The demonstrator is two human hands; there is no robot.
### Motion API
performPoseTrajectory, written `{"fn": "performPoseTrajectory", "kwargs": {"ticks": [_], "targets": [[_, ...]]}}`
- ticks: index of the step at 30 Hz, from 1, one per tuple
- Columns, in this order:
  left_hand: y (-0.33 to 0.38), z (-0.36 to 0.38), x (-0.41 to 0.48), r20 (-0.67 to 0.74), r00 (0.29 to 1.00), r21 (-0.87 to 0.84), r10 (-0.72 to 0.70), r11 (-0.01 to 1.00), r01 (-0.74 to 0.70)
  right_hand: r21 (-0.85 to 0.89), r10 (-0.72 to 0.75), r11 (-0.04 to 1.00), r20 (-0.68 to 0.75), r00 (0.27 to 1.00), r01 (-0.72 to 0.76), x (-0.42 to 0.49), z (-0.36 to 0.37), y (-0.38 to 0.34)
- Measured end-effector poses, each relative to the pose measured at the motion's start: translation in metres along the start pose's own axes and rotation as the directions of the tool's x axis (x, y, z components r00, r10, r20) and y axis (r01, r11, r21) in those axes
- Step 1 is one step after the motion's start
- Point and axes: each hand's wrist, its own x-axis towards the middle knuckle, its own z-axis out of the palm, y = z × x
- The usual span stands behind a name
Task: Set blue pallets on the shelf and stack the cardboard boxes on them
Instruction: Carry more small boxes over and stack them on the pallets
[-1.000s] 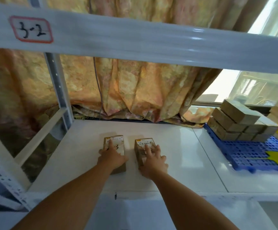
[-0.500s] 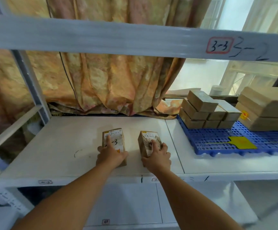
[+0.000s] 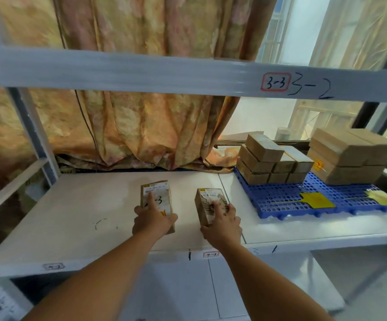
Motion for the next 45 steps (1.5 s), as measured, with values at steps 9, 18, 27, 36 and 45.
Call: {"fn": "performPoseTrajectory", "kwargs": {"ticks": [9,18,27,36,45], "targets": [[-0.014,0.008,0.014,0.173,0.982,-0.111,0.075,0.992,-0.056,-0.164,-0.046,0.986,-0.031,0.998,0.040,-0.008,-0.003,-0.002],[0.013,0.027,0.013,0.311,0.936,-0.001,0.163,0.985,-0.171,-0.107,0.050,0.992,-0.090,0.995,-0.060,-0.009,-0.011,0.036],[0.107,0.073,-0.003,0.285,0.926,0.104,0.247,0.953,-0.286,-0.052,0.073,0.995,-0.187,0.980,-0.085,0.026,-0.057,0.105],[0.232,0.161,-0.039,0.237,0.944,0.086,0.229,0.963,-0.255,-0.046,0.067,0.996,-0.274,0.959,-0.083,0.079,-0.135,0.230],[0.334,0.203,-0.057,0.189,0.902,0.157,0.388,0.895,-0.418,-0.035,0.085,0.995,-0.284,0.955,-0.098,0.122,-0.178,0.308]]}}
